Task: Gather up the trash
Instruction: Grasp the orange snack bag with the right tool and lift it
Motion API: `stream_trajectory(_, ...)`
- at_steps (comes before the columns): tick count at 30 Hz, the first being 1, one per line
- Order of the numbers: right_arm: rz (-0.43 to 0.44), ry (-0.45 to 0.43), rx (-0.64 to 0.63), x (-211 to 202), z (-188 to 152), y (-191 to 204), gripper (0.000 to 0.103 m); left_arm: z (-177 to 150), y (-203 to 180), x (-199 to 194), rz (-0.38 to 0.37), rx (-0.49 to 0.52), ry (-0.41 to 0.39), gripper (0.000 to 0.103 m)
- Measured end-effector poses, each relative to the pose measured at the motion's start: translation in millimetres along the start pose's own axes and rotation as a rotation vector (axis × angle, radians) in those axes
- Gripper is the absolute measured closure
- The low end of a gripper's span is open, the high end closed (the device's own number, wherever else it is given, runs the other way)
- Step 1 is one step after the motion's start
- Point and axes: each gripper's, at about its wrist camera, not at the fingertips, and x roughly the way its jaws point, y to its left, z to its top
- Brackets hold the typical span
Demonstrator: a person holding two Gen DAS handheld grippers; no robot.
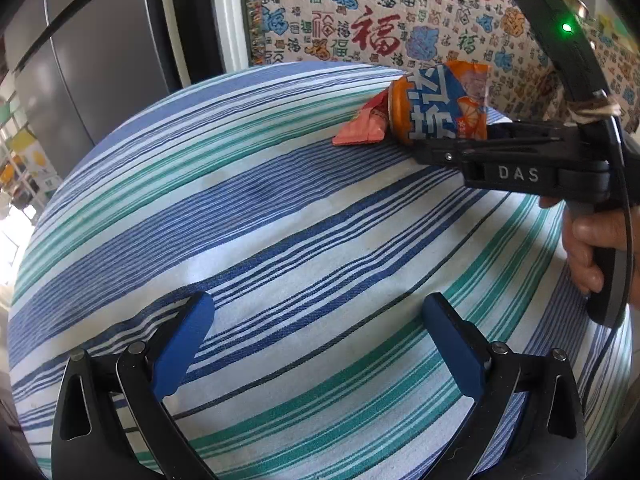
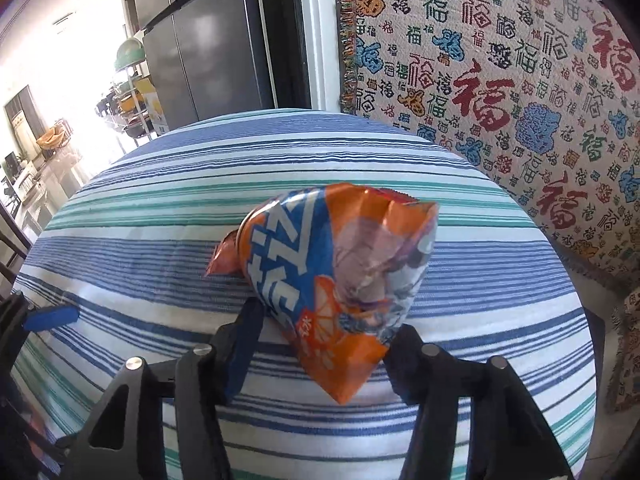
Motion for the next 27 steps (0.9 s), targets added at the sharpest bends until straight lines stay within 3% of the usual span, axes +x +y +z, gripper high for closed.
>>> stream_trajectory(2,-0.009,-0.011,0.017,-14,-13,-4,0.062,0,0,0,0.0,0.0,0.0,0.001)
stream_trajectory(5,-0.039,-0.032,0.045,-38,-34,-13,0.068,0,0,0,0.0,-0.001,0.001,0.001)
stream_trajectory(13,0.002,-0.046,0.124,-98,-95,-30,0.068,3,-1,0,-0.008,0.012,0.01,0.0)
stream_trajectory(17,-0.015,-0.034,0.077,-107,-102,-22,0.064,19,-6,11,-0.04,0.064,0.035,0.0)
stream_trajectory(27,-0.076,-0.018,0.029,-111,-111,-15,0.064,76,-34,53,-0.106,0.162,0.005,0.0)
